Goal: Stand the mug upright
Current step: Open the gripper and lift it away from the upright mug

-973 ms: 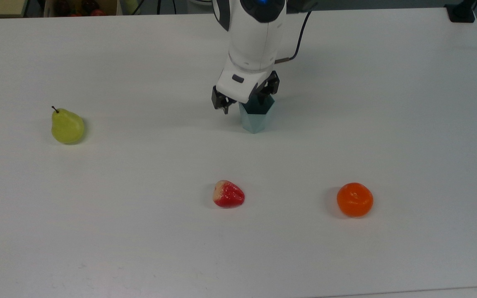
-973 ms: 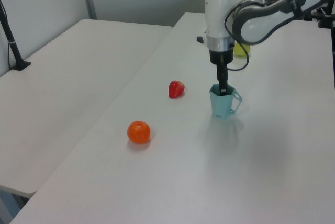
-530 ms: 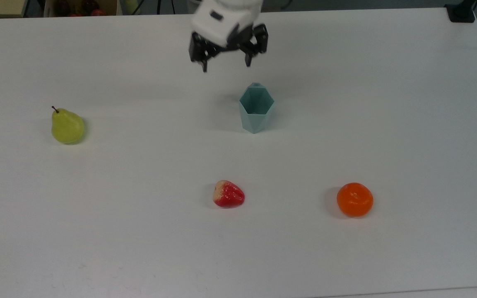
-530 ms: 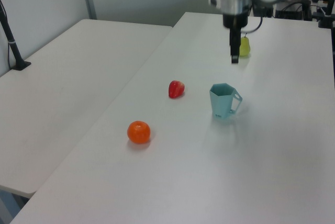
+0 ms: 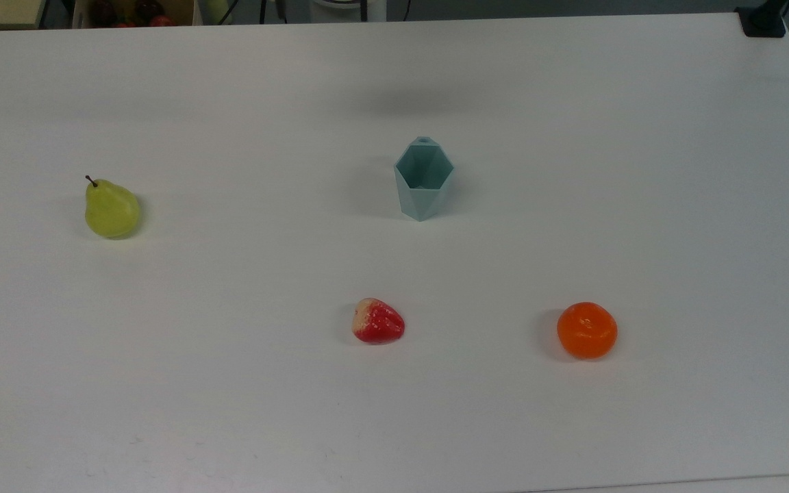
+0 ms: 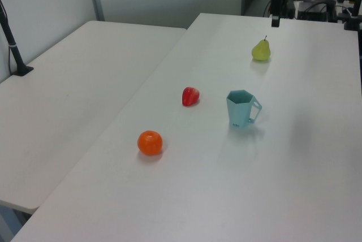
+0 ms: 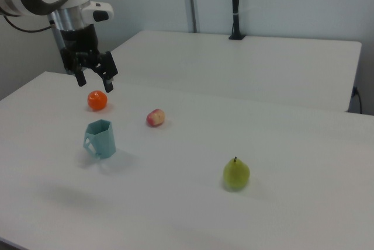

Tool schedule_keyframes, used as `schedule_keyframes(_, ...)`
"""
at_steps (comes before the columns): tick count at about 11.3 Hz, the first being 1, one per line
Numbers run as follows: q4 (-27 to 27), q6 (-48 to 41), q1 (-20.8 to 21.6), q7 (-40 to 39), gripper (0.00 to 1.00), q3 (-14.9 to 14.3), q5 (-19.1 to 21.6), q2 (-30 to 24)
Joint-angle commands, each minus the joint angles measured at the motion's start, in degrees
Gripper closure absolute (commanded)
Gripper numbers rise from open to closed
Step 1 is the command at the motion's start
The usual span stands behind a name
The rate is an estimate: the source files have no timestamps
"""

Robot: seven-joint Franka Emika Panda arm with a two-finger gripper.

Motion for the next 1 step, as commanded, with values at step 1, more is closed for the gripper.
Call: schedule_keyframes(1,-0.21,-0.51,-0.95,1.22,0.00,-0.15,1.11,-0.91)
